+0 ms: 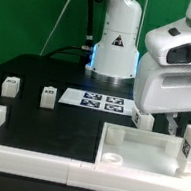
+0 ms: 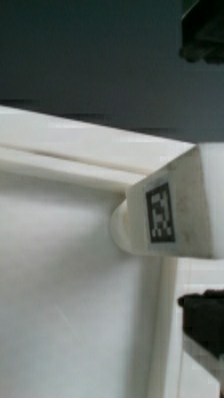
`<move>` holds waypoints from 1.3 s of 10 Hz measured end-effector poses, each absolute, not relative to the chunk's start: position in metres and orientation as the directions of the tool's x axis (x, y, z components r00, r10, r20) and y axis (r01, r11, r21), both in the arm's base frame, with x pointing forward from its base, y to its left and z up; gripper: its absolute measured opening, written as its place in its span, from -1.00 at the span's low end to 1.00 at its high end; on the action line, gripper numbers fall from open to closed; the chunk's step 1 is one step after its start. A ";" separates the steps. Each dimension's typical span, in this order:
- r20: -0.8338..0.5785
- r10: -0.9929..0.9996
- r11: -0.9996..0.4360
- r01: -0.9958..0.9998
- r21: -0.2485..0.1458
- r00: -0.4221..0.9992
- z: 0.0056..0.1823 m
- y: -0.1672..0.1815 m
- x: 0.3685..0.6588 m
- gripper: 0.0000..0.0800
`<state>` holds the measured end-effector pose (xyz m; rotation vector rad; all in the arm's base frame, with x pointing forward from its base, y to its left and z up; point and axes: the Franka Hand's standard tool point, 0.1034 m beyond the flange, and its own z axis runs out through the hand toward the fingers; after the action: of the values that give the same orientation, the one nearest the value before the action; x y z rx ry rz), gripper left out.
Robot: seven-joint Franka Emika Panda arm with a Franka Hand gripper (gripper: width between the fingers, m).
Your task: Assemble one leg
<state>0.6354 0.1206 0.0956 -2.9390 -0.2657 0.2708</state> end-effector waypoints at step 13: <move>-0.123 0.150 -0.976 0.127 -0.177 0.981 0.092 0.118 0.645 -0.25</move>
Offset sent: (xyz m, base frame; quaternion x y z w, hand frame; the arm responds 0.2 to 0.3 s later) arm 0.0140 -0.0118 0.0022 -0.0451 0.0234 -0.0281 0.9983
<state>0.6451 0.1183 0.0915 -2.9586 -0.2087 0.2025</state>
